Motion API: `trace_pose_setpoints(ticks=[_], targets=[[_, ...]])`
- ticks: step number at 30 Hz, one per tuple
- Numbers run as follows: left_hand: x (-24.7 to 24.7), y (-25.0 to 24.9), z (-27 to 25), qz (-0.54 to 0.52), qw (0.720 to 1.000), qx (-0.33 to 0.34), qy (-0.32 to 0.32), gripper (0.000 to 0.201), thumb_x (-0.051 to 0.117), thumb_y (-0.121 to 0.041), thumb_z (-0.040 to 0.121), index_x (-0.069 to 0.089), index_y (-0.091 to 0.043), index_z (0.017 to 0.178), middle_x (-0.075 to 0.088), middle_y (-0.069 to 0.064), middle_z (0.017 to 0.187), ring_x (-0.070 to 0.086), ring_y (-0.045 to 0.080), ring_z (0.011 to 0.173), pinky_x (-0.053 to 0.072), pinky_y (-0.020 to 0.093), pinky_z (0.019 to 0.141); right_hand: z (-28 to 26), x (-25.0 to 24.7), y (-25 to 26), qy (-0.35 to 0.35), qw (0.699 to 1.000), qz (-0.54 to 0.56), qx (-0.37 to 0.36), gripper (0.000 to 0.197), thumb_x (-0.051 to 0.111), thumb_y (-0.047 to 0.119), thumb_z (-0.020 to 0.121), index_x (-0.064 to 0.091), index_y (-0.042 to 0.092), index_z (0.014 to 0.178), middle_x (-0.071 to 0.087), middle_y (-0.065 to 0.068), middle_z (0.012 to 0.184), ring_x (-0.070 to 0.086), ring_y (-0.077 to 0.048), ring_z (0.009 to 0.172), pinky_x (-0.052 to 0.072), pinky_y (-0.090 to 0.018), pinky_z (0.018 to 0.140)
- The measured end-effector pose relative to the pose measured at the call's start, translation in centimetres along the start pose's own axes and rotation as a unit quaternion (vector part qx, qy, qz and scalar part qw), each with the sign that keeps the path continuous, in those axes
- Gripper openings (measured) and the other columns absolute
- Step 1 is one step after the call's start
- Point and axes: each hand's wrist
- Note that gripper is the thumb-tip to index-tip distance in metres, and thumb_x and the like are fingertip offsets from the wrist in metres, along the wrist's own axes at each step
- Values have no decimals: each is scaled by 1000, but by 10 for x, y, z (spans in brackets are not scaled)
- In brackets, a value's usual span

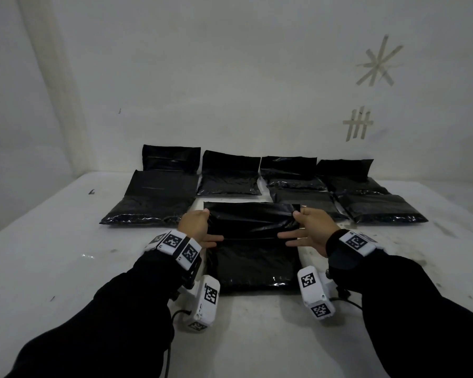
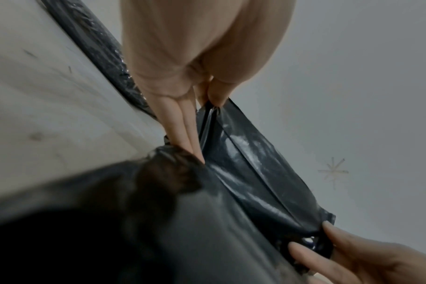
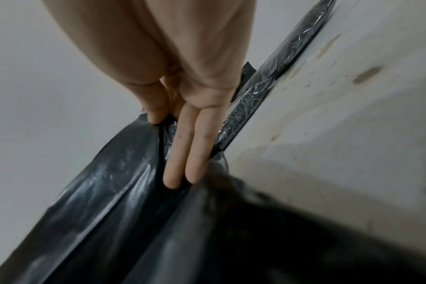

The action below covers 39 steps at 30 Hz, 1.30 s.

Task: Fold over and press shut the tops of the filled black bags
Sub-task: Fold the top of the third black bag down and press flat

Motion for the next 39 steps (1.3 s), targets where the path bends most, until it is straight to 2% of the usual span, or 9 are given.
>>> trace_pose_setpoints(ticks=[7, 13, 17, 19, 21, 23, 27, 31, 39], targets=[[-1, -1, -10, 26, 999, 14, 18, 48, 44, -28, 100, 34, -11, 144, 36, 12, 148, 64, 41, 100, 50, 45, 87, -8, -3, -10, 13, 1000, 15, 11, 23, 38, 16, 102, 42, 9, 80, 57, -18, 127, 68, -32, 87, 55, -45, 77], [-8, -2, -17, 29, 999, 18, 42, 45, 43, -27, 100, 36, -12, 142, 37, 9, 148, 64, 40, 100, 49, 43, 88, -10, -5, -12, 24, 1000, 12, 0, 9, 38, 17, 102, 44, 14, 96, 51, -21, 132, 70, -32, 87, 57, -44, 74], [-15, -4, -19, 54, 996, 14, 69, 32, 42, -26, 101, 47, -11, 129, 49, 4, 123, 63, 36, 99, 46, 41, 91, -9, -10, -11, 37, 999, -1, 8, 9, 37, 14, 102, 45, 10, 101, 45, -22, 138, 70, -32, 90, 55, -46, 80], [-21, -6, -18, 75, 993, 14, 88, 22, 45, -25, 100, 53, -10, 113, 53, 3, 112, 65, 33, 96, 47, 41, 93, -11, -11, -11, 45, 999, -11, 12, 15, 37, 14, 102, 45, 7, 90, 47, -23, 135, 69, -33, 92, 54, -48, 85], [-27, -6, -15, 87, 991, 19, 101, 21, 48, -24, 98, 56, -8, 109, 57, 1, 101, 67, 27, 87, 51, 38, 85, -13, -13, -11, 44, 999, -11, 10, 27, 37, 13, 102, 36, 12, 75, 52, -20, 126, 68, -33, 94, 51, -50, 90], [-33, -5, -13, 97, 989, 25, 111, 19, 47, -23, 98, 57, -8, 104, 60, 1, 90, 69, 24, 81, 53, 34, 76, -13, -15, -13, 50, 999, -12, 13, 24, 37, 13, 102, 38, 12, 78, 53, -17, 128, 69, -30, 93, 54, -44, 82], [-37, 1, -13, 122, 984, 25, 125, 19, 45, -25, 99, 58, -10, 101, 64, 12, 109, 72, 18, 67, 56, 28, 63, -14, -18, -14, 72, 997, -31, 19, 13, 39, 15, 102, 47, 9, 93, 62, -13, 117, 71, -23, 86, 55, -34, 74], [-38, 3, -12, 138, 981, 39, 130, 23, 44, -23, 100, 56, -14, 82, 67, 8, 93, 71, 15, 65, 52, 29, 67, -16, -20, -15, 92, 994, -56, 5, 10, 45, 14, 99, 54, 13, 95, 68, -7, 98, 72, -18, 80, 56, -31, 76], [-43, -2, -10, 212, 962, 44, 168, 21, 45, -19, 99, 53, -12, 80, 67, 1, 85, 71, 9, 67, 43, 23, 66, -18, -31, -8, 138, 989, -49, 31, 11, 45, 6, 97, 55, 11, 93, 67, -8, 104, 71, -21, 91, 52, -39, 82]])
Point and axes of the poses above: each hand's wrist, its own z-axis towards the middle knuckle, its own x-axis out of the palm, y = z × x
